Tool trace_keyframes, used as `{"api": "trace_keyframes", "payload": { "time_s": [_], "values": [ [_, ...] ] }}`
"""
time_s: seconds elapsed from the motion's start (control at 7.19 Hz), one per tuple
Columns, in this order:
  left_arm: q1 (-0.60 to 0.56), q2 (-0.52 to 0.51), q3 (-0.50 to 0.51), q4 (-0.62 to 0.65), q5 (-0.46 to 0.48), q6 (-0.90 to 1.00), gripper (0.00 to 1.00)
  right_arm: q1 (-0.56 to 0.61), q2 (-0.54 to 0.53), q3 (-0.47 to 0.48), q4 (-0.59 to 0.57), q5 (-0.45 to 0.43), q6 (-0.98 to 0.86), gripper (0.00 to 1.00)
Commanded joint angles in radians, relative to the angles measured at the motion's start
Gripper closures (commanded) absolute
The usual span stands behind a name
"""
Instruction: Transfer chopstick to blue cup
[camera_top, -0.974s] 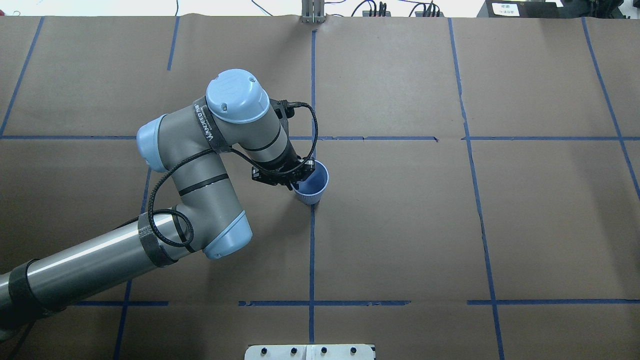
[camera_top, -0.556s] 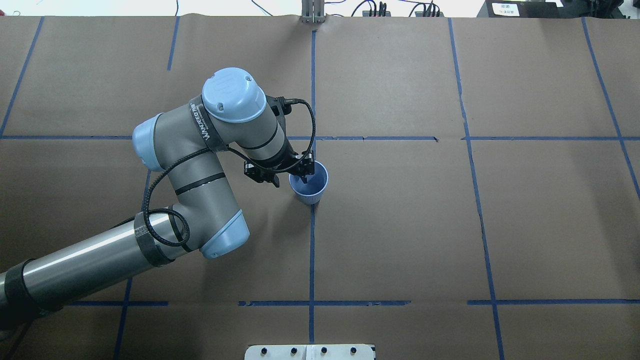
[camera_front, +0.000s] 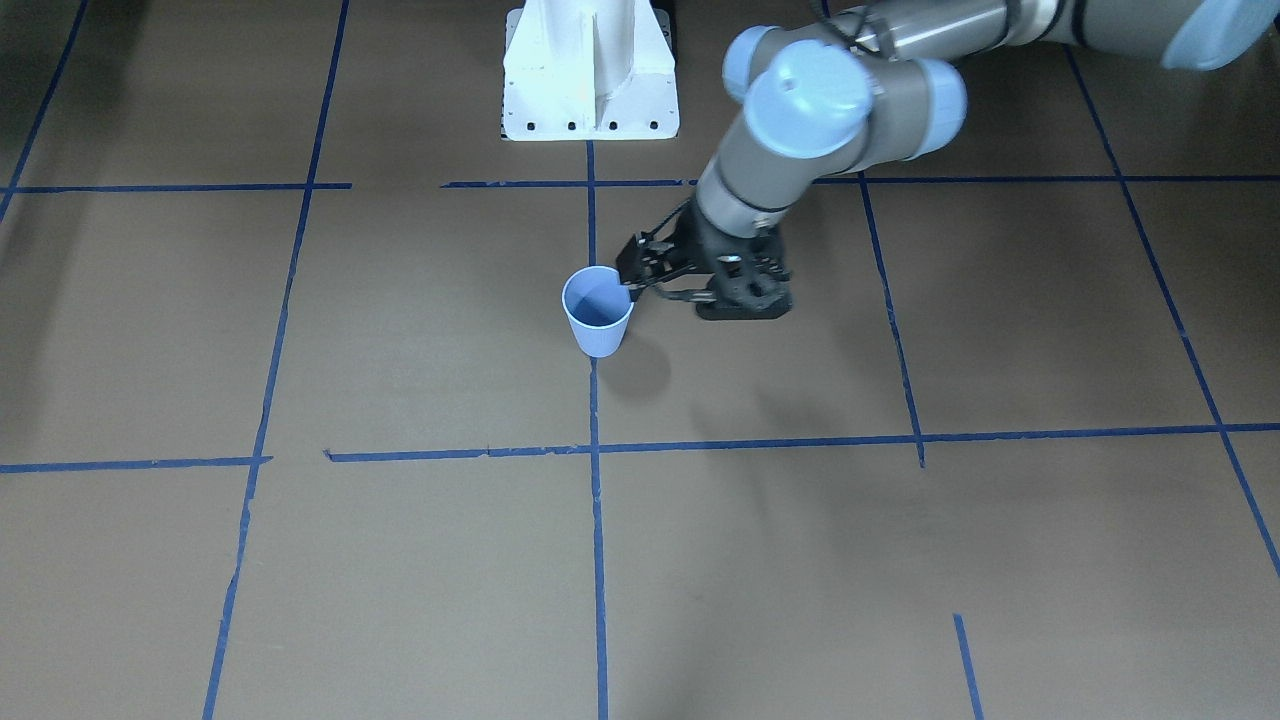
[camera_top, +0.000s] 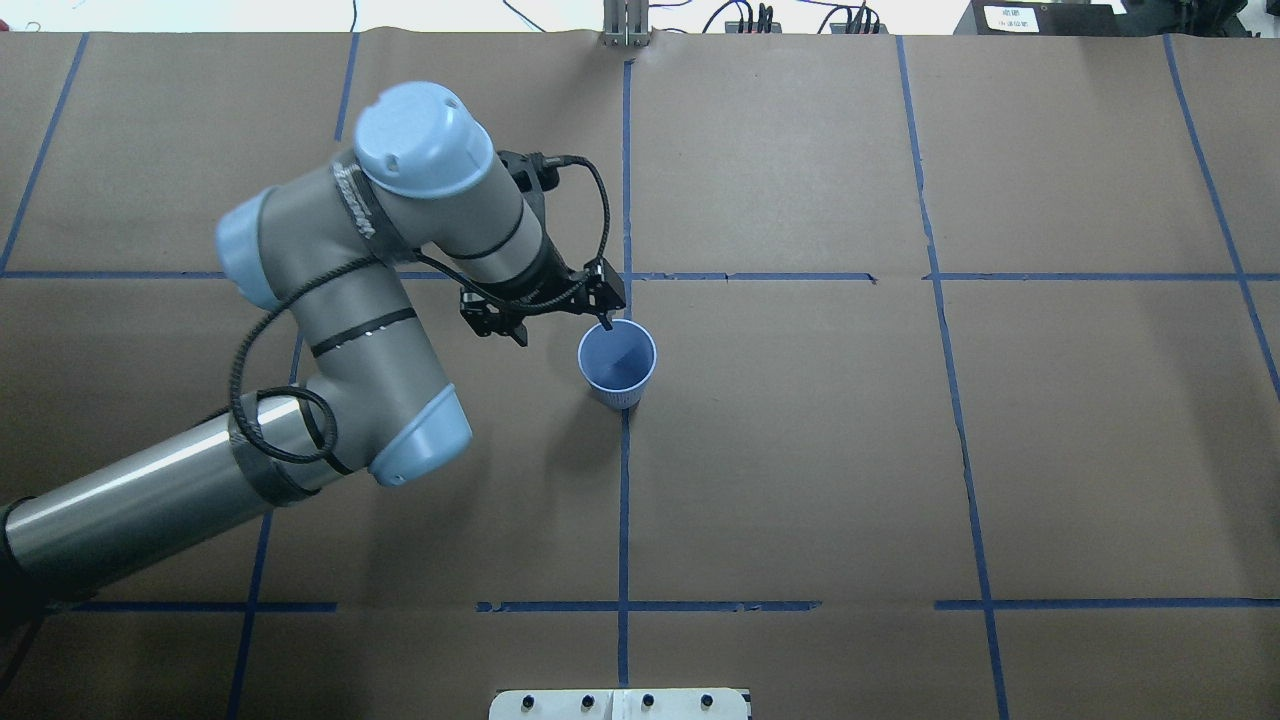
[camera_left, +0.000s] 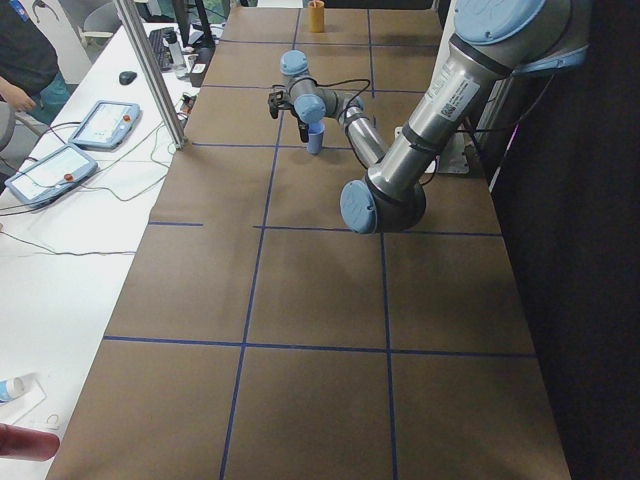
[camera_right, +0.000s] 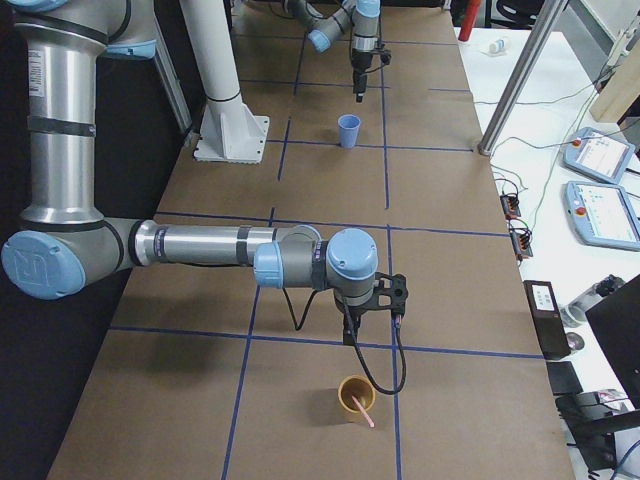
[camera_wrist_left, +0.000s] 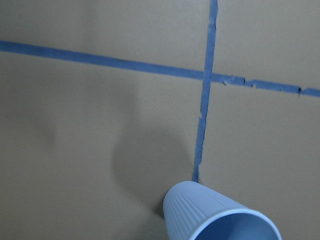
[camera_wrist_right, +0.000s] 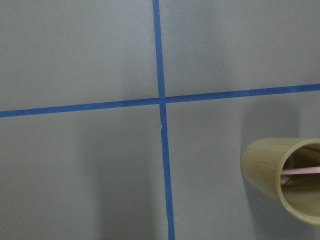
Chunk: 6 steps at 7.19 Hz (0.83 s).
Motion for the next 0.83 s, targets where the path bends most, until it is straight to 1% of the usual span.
{"api": "trace_keyframes", "payload": {
  "time_s": [0.0, 0.14, 0.28, 0.42, 0.56, 0.7],
  "values": [
    [-0.088, 0.124, -0.116, 0.002, -0.03, 0.083, 0.0, 0.031, -0.016, -0.063, 0.079, -0.032, -0.005, 0.0],
    [-0.099, 0.137, -0.113, 0.002, -0.03, 0.103, 0.0, 0.062, -0.027, -0.165, 0.23, -0.033, -0.002, 0.0],
    [-0.099, 0.135, -0.116, 0.01, -0.03, 0.103, 0.0, 0.099, -0.019, -0.256, 0.337, -0.033, 0.007, 0.0],
    [-0.099, 0.134, -0.117, 0.01, -0.03, 0.103, 0.0, 0.114, -0.012, -0.287, 0.347, -0.033, 0.008, 0.0],
    [-0.099, 0.134, -0.117, 0.01, -0.03, 0.103, 0.0, 0.127, 0.017, -0.293, 0.348, -0.036, 0.049, 0.0],
    [-0.099, 0.132, -0.116, 0.01, -0.03, 0.103, 0.0, 0.127, 0.039, -0.31, 0.38, -0.041, 0.12, 0.0]
  ]
}}
